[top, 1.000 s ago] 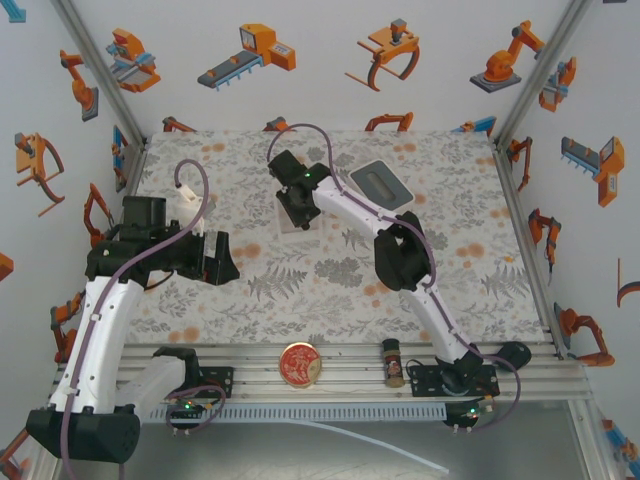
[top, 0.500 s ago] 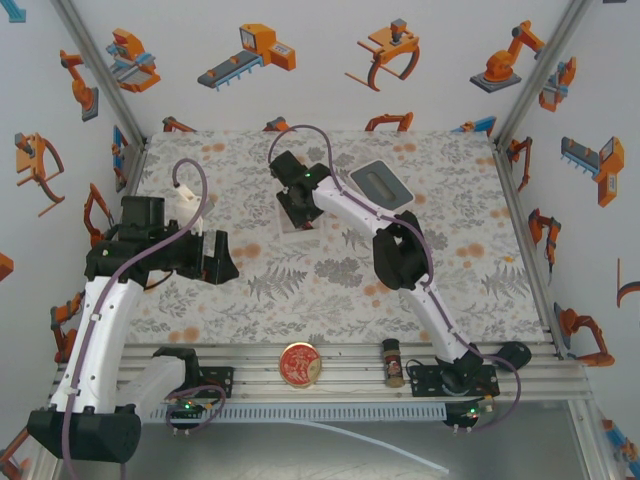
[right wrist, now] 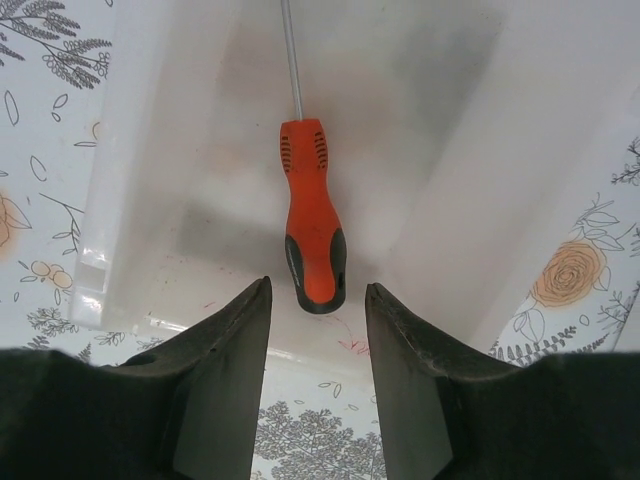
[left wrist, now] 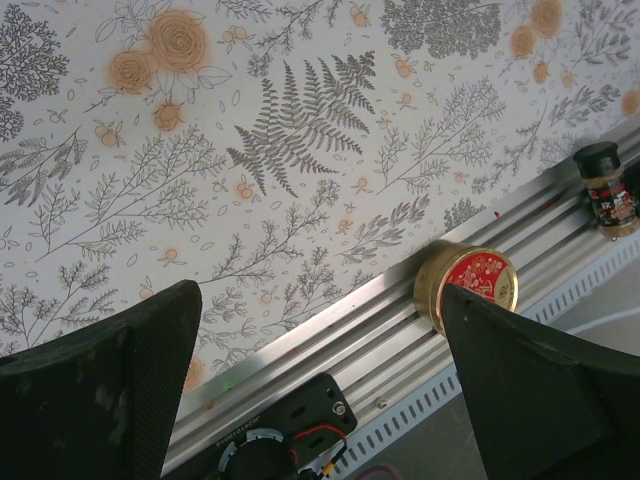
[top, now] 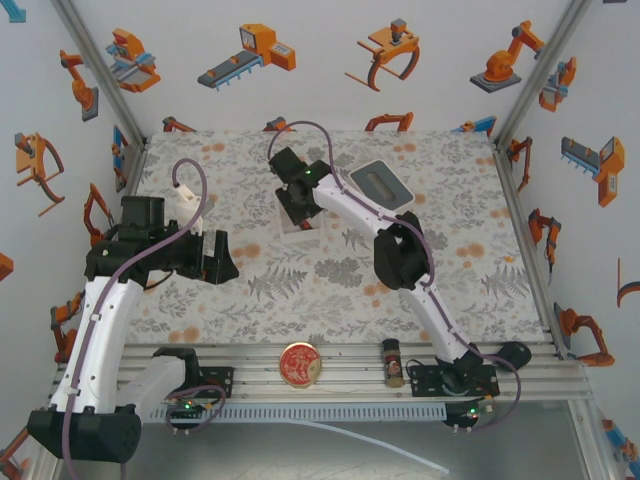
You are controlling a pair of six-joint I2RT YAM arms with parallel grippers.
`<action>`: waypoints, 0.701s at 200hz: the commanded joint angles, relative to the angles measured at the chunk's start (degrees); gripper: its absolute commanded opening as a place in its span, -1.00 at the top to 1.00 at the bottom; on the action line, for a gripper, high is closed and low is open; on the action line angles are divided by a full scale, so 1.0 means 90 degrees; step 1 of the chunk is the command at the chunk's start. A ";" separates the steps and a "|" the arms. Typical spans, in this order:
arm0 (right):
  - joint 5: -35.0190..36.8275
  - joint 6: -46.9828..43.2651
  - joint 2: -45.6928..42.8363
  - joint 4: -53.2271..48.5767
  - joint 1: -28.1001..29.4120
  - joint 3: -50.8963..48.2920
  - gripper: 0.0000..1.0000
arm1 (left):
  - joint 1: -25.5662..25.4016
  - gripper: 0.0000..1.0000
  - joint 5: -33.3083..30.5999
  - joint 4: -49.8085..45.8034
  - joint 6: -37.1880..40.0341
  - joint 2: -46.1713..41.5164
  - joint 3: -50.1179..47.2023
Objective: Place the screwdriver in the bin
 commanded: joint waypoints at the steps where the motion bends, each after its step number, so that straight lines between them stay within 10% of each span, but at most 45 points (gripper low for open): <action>1: 0.0210 0.0032 -0.0479 -0.0177 -0.0028 0.0274 0.13 | 0.0046 -0.95 0.0045 0.0022 -0.0036 -0.0109 -0.0035; 62: -0.0189 0.0716 -0.2620 0.0822 0.0046 -0.1594 -0.04 | -0.0035 -0.95 -0.0433 0.0119 0.0054 -0.0037 -0.0191; 140: 0.0375 0.1567 -0.6664 0.2018 0.0028 -0.6173 -0.82 | -0.0328 -0.95 -0.0718 0.0193 0.0501 0.0486 0.0022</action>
